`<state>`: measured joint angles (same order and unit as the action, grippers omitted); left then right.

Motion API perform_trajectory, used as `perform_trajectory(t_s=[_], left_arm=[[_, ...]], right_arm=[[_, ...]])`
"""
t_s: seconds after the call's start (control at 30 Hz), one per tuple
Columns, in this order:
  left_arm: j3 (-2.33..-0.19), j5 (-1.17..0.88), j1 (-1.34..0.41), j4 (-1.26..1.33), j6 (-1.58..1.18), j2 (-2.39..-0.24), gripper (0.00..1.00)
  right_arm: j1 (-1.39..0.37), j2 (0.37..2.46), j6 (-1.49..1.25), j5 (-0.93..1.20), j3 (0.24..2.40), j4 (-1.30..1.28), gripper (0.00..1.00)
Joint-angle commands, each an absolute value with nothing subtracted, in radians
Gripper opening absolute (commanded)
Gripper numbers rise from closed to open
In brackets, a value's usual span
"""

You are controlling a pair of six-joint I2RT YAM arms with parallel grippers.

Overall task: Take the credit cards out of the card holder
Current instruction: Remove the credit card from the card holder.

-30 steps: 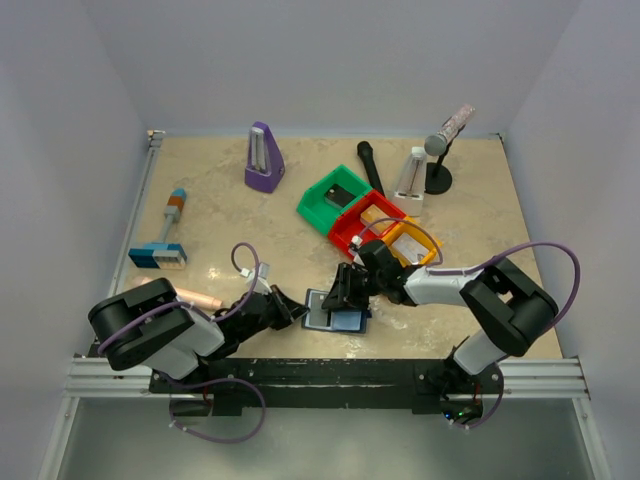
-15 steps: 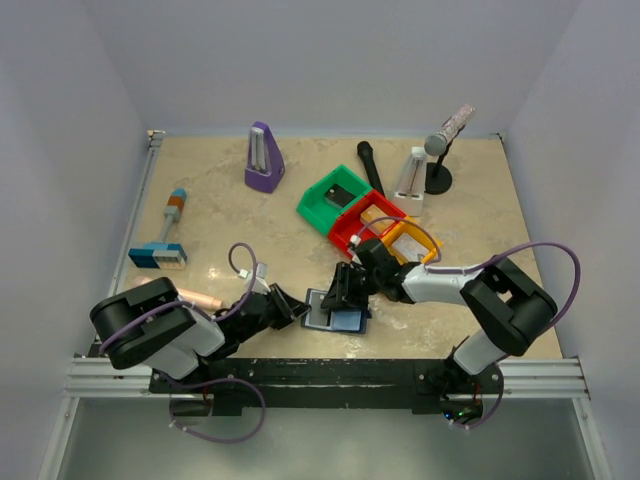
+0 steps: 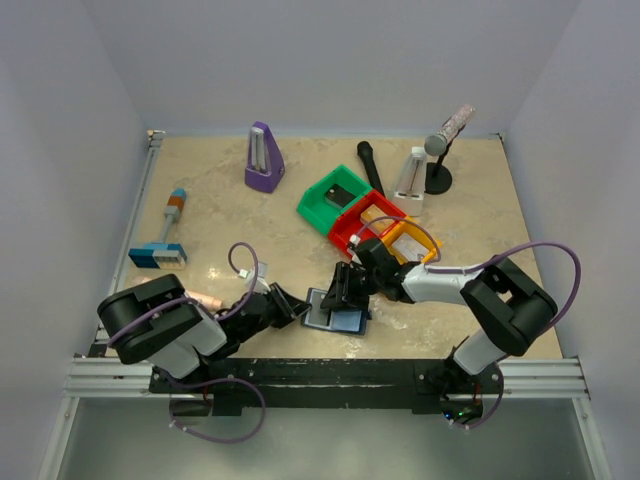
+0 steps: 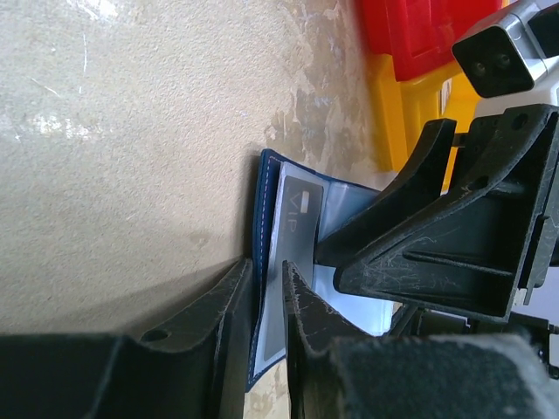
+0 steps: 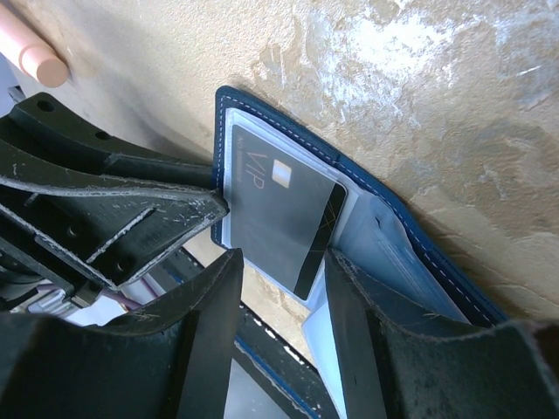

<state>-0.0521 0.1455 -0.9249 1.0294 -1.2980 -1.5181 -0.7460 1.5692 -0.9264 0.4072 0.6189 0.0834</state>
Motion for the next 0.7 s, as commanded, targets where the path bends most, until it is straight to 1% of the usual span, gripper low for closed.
perform_trajectory(t_s=[0.0, 0.2, 0.33, 0.4, 0.67], left_arm=[[0.064, 0.117, -0.928, 1.161, -1.261, -1.561, 0.23], [0.094, 0.091, -0.928, 1.374, -1.249, -1.66, 0.18], [0.115, 0.084, -0.928, 1.529, -1.25, -1.755, 0.09], [0.123, 0.09, -0.927, 1.555, -1.27, -1.779, 0.01], [0.132, 0.103, -0.927, 1.555, -1.226, -1.689, 0.0]], right_arm=[[-0.75, 1.602, -0.873, 0.316, 0.584, -0.028, 0.49], [-0.75, 1.595, -0.871, 0.325, 0.577, -0.009, 0.49], [-0.752, 1.591, -0.867, 0.331, 0.578, -0.005, 0.49], [-0.752, 1.585, -0.864, 0.333, 0.578, -0.005, 0.49], [-0.752, 1.513, -0.856, 0.348, 0.581, -0.012, 0.5]])
